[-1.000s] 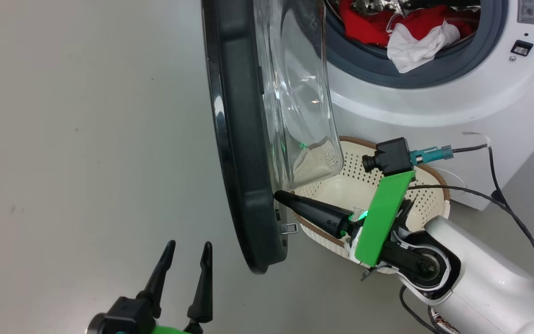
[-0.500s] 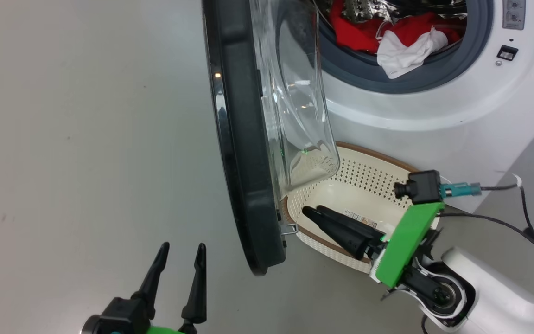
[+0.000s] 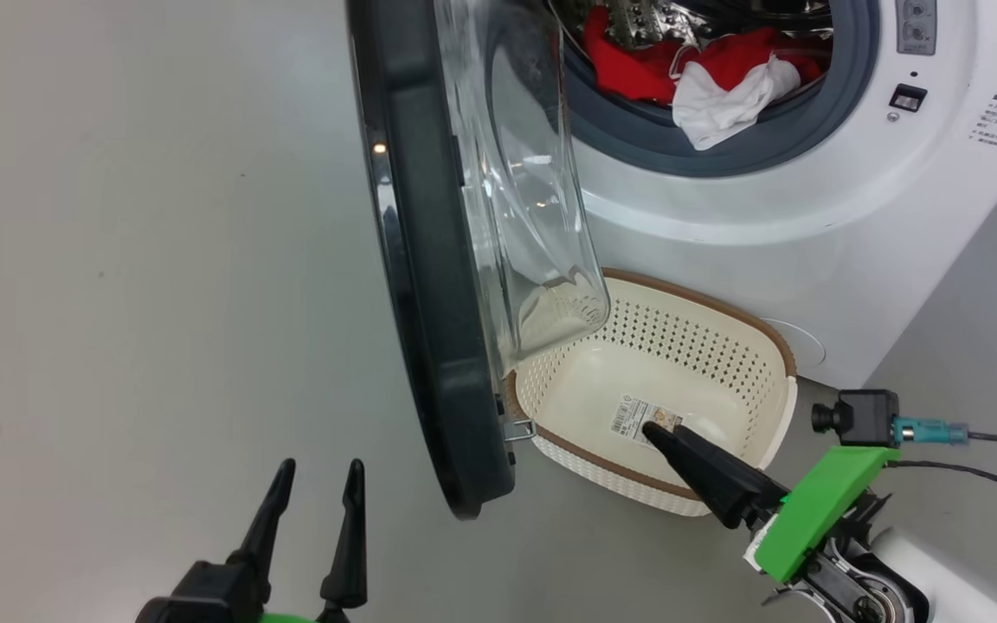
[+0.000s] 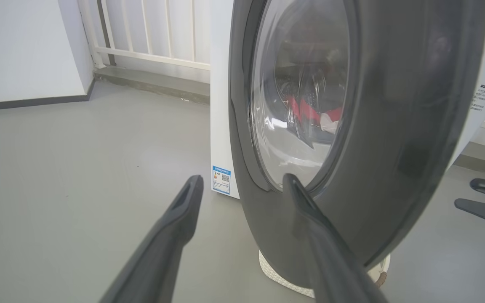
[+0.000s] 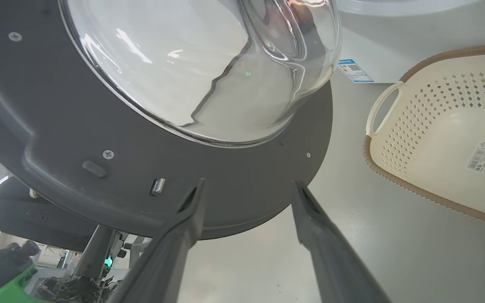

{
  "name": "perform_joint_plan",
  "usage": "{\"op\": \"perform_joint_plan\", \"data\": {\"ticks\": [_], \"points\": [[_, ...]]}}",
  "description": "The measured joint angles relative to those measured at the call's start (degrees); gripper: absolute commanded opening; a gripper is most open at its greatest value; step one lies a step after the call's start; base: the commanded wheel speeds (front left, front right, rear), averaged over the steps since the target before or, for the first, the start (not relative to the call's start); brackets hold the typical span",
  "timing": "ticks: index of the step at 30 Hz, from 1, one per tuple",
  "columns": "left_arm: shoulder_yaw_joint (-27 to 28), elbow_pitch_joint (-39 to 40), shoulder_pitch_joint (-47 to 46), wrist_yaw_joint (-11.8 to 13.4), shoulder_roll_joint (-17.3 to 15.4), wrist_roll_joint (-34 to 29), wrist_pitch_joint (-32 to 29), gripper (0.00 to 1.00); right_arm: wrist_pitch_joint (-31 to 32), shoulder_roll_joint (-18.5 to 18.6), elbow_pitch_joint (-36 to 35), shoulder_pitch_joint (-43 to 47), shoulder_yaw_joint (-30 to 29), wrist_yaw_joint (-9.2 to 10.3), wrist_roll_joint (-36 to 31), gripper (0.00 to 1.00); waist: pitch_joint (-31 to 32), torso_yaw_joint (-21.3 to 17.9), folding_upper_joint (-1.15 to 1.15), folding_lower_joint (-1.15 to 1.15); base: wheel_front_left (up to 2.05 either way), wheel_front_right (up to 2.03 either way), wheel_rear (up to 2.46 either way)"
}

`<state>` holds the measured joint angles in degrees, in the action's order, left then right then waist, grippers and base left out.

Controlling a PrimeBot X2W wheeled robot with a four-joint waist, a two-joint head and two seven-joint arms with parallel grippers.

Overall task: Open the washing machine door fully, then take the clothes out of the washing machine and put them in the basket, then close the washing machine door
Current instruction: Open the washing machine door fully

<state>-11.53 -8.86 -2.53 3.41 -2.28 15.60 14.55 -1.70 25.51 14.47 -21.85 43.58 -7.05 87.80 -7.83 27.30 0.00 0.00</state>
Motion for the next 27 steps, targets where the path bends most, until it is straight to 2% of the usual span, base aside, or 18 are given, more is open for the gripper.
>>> {"op": "perform_joint_plan", "data": {"ticks": [8, 16, 18, 23, 24, 27], "points": [[0.77, -0.48, 0.52, -0.48, 0.01, -0.51, 0.0, 1.0, -7.7, 1.96, 2.78, 2.79, -0.11, 0.0, -2.18, 1.0, 0.87, -1.34, 0.0, -0.01, 0.0, 0.0, 0.0], [1.89, -0.85, 1.47, -0.88, 0.0, -0.71, 0.0, 1.0, -12.5, 2.38, 10.1, 3.3, -0.77, 0.0, -10.0, 1.0, 1.46, -2.57, 0.0, 0.0, 0.0, 0.0, 0.0], [2.03, -0.9, 1.48, -0.89, 0.0, -1.01, 0.0, 1.0, -12.51, 1.34, 11.13, 4.32, -4.39, -0.01, -13.44, 1.0, 1.58, -2.88, 0.0, 0.0, 0.0, 0.0, 0.0], [2.22, -0.97, 1.52, -0.92, 0.0, -1.01, 0.0, 1.0, -12.52, -1.66, 10.51, 7.29, -14.43, -0.01, -27.33, 1.0, 1.79, -3.4, 0.0, 0.0, 0.0, 0.0, 0.0], [2.22, -0.97, 1.52, -0.92, 0.0, -1.01, 0.0, 1.0, -12.52, -1.66, 10.51, 7.29, -14.43, -0.01, -27.33, 1.0, 1.79, -3.4, 0.0, 0.0, 0.0, 0.0, 0.0], [2.26, -0.99, 1.53, -0.93, 0.0, -1.02, 0.0, 1.0, -12.52, -4.09, 9.14, 10.3, -19.74, -0.01, -35.17, 1.0, 1.84, -3.52, 0.0, 0.0, 0.0, 0.0, 0.0]]}}
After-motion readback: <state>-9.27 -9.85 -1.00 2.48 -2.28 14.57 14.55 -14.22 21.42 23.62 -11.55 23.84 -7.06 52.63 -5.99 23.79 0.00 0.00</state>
